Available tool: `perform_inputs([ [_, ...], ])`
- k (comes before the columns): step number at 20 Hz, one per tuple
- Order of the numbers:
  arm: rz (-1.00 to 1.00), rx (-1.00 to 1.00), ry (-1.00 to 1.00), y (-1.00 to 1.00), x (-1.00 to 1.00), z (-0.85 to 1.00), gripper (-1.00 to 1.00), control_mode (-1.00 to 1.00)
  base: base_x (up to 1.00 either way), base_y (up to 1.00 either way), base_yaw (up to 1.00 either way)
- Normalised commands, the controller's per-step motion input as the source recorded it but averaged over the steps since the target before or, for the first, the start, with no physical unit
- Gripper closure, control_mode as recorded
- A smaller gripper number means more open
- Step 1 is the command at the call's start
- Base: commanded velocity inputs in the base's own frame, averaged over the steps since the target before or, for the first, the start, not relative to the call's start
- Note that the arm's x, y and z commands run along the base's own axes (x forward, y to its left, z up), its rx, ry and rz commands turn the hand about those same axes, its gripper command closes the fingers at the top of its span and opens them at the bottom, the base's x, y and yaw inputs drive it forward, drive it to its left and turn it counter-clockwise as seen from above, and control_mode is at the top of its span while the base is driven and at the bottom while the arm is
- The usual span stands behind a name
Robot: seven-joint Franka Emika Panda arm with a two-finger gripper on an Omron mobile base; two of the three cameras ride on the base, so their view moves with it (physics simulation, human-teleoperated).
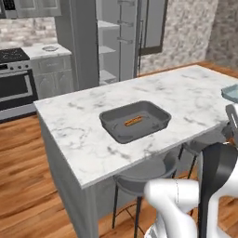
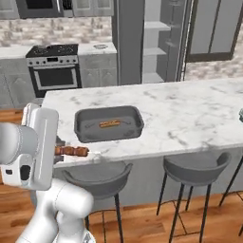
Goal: Place the cold items (orange and lemon wedge) from the fridge in one tupperware on the dining counter. Place the warm items (kebab skewer and hot dog) in the stove area in another tupperware.
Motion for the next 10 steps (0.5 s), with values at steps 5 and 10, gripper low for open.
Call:
perform_inputs([
  [5,0.0,0.0,0.0,0.0,0.0,0.0,1.0,1.0,0.55,-0.29,0.65],
  [10,0.0,0.0,0.0,0.0,0.0,0.0,1.0,1.0,0.76,-0.28,0.63],
])
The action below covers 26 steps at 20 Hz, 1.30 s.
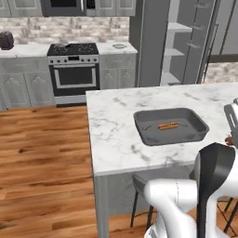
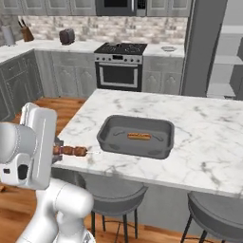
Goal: Place the cold items (orange and lemon wedge) from the fridge in one tupperware on the dining counter. Place the warm items (kebab skewer and hot dog) in the stove area in another tupperware.
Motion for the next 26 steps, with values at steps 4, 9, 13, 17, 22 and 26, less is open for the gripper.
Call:
perform_inputs([
  [4,0.0,0.0,0.0,0.0,0.0,0.0,1.0,1.0,0.99,-0.46,0.42],
  [9,0.02,0.07,0.26,-0.25,0.8,0.06,1.0,-1.0,0.2,-0.11,0.03],
  [13,-0.09,0.0,0.43,0.04,1.0,0.0,1.0,-1.0,0.0,0.0,0.0],
  [17,-0.09,0.01,0.34,0.02,0.99,-0.14,1.0,-1.0,0.0,0.0,0.0],
  [22,0.02,0.14,0.21,-0.2,0.71,-0.46,1.0,-1.0,0.0,0.0,0.0],
  [26,0.02,0.23,0.09,-0.22,0.6,-0.51,1.0,-1.0,0.0,0.0,0.0],
])
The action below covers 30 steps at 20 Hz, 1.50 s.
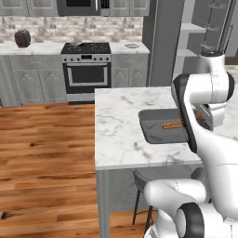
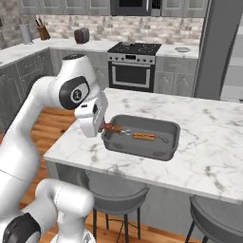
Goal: Place the cold items (orange and lemon wedge) from the fridge in one tupperware on the dining counter. Place the warm items (kebab skewer and hot dog) in the stove area in another tupperware.
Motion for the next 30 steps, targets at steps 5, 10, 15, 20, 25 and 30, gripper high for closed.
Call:
perform_inputs([
  [5,0.02,0.22,0.01,-0.12,0.67,-0.56,1.0,-1.0,0.0,0.0,0.0],
  [10,0.0,0.15,0.0,-0.05,0.69,-0.63,1.0,-1.0,0.0,0.0,0.0],
  [15,0.0,0.14,0.0,-0.23,0.6,-0.53,1.0,-1.0,0.0,0.0,0.0],
  [20,0.0,0.08,0.0,-0.33,0.56,-0.31,1.0,-1.0,0.0,0.0,0.0],
  [25,0.0,0.01,-0.03,-0.19,0.52,-0.18,1.0,-1.0,0.0,0.0,0.0],
  [30,0.0,0.0,0.0,-0.01,0.52,-0.37,1.0,-1.0,0.0,0.0,0.0],
])
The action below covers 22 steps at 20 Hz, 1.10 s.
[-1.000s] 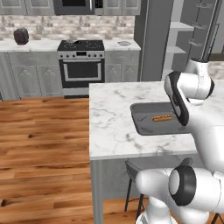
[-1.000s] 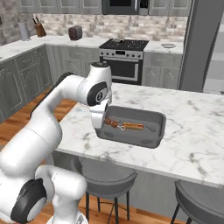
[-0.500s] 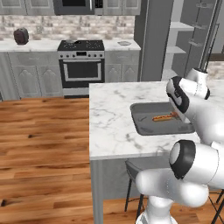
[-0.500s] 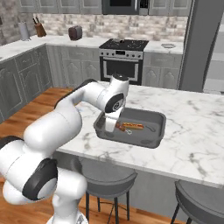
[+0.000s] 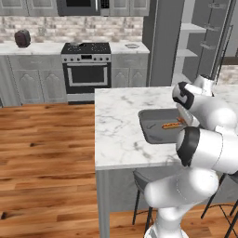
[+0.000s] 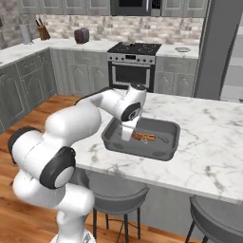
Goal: Place the cold items (orange and lemon wedge) from the fridge in one tupperware on the dining counter. Place the warm items (kebab skewer and hot dog) in the stove area in another tupperware.
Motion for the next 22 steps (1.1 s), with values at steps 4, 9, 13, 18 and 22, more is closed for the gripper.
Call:
perform_inputs([
  [4,0.0,-0.01,0.0,0.0,0.5,-0.42,1.0,-1.0,0.0,0.0,0.0],
  [9,0.0,-0.03,0.0,-0.03,0.42,-0.35,1.0,-1.0,0.0,0.0,0.0],
  [13,0.0,-0.03,0.0,-0.1,0.42,-0.34,1.0,-1.0,0.0,0.0,0.0],
  [18,0.0,0.0,0.01,-0.09,0.41,-0.34,1.0,-1.0,0.0,0.0,0.0],
  [22,0.0,0.0,0.01,-0.09,0.46,-0.26,1.0,-1.0,0.0,0.0,0.0],
])
